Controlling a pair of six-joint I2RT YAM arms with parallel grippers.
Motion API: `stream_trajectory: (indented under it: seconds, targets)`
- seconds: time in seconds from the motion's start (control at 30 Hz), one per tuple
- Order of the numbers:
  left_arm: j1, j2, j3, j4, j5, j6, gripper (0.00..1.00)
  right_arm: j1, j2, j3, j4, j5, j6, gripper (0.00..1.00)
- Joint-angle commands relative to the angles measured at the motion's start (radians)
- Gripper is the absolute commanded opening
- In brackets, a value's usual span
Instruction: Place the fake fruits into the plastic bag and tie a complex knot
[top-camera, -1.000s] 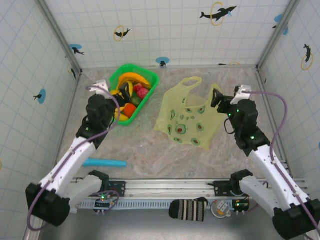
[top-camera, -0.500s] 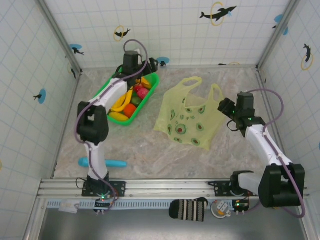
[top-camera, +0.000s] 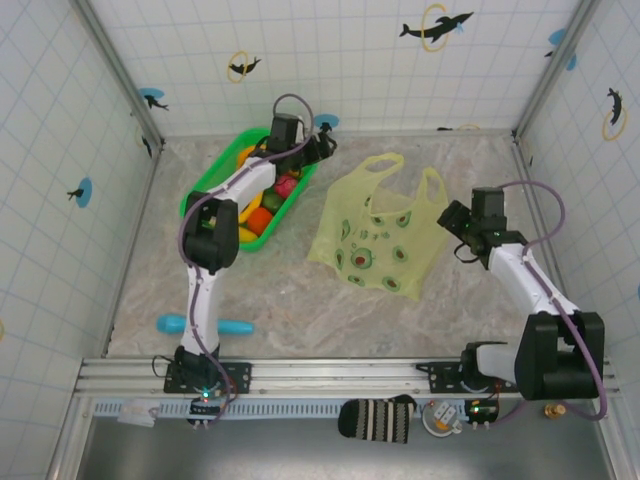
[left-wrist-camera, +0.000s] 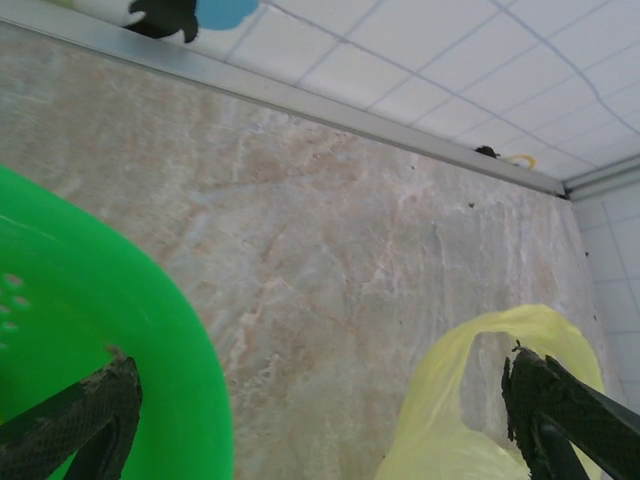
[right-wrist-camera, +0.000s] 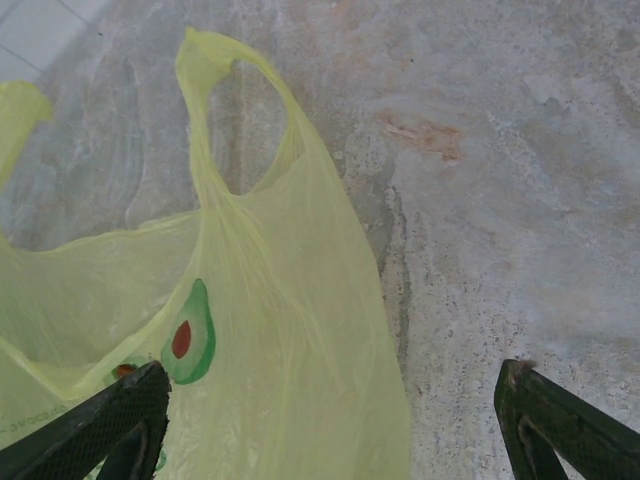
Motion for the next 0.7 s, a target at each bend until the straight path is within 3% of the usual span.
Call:
stream_trajectory:
  seconds: [0.0,0.13,0.37,0.47,0.6,0.67]
  targets:
    - [-0.011,0.084,0.065,0.033,0.072,-0.046,0.95,-0.004,0.036,0.03,0.012,0.021,0.024,0.87]
    - [-0.02,0.139,0.051,0.123,0.172,-0.113,0.93,-0.004,0.05,0.032,0.048,0.038,0.037,0.87]
    - [-0.136,0.136,0.079,0.153,0.28,-0.055,0.93,-0.004,0.113,0.103,0.062,0.039,0.042,0.87]
    - [-0.159,0.099,0.06,0.109,0.31,-0.005,0.92,-0.001,0.173,0.157,0.116,-0.028,0.055,0.8]
    - [-0.16,-0.054,0.001,-0.014,0.13,0.103,0.92,0.019,0.348,0.348,0.101,-0.132,0.069,0.69]
    - [-0.156,-0.15,-0.055,-0.037,-0.013,0.142,0.95,0.025,0.433,0.423,0.113,-0.166,0.1,0.7]
